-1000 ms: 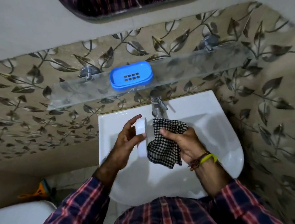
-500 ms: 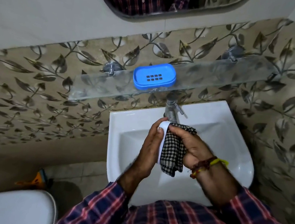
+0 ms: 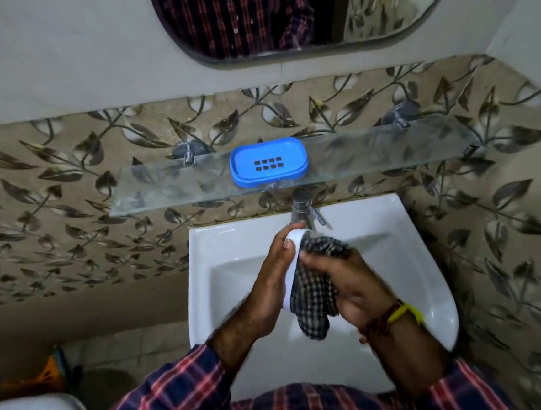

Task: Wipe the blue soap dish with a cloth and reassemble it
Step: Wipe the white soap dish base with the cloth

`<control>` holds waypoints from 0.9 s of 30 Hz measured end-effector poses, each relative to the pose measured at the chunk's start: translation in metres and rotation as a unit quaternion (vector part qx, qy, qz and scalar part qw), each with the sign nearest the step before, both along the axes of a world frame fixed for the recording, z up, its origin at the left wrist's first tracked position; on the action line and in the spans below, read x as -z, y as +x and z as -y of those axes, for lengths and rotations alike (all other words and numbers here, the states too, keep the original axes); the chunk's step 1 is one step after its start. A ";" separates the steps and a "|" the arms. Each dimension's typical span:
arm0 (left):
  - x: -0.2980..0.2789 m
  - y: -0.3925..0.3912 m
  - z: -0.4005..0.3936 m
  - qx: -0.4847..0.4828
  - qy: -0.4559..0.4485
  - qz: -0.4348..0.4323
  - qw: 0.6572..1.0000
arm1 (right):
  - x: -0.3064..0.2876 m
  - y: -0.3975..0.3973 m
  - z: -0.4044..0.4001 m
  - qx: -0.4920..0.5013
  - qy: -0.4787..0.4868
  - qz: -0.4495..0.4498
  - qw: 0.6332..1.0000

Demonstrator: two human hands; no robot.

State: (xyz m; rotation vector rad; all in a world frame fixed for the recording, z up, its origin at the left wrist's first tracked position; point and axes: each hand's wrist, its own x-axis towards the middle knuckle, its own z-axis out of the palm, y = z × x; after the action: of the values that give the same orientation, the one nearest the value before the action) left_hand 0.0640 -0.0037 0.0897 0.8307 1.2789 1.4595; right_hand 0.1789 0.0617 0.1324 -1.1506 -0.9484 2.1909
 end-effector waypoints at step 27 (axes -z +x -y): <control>-0.018 0.000 0.002 -0.011 -0.026 0.061 0.998 | 0.002 -0.001 0.004 -0.123 0.073 0.007 0.990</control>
State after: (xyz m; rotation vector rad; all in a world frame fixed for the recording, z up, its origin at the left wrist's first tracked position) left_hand 0.0639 -0.0058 0.1072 0.6840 1.2322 1.4660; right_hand 0.1783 0.0576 0.1301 -1.0291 -1.2933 2.2592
